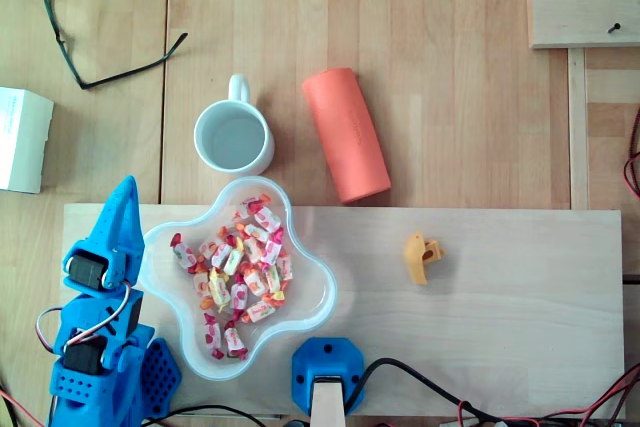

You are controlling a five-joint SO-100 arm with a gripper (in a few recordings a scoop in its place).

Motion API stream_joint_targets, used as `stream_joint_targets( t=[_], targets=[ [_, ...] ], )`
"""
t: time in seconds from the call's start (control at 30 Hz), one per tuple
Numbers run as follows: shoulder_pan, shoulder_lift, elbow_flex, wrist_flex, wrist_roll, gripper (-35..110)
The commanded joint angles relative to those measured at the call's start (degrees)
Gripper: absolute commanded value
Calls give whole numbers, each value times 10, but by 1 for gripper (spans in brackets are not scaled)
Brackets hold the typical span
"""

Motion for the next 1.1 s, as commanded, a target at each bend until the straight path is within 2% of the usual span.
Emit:
stream_joint_targets(
  t=[0.0, 0.67, 1.07],
  targets=[
    [-28, 28, 127, -25, -8, -2],
    [-28, 28, 117, -25, -17, -2],
    [-21, 28, 5, -16, -9, -2]
  ],
)
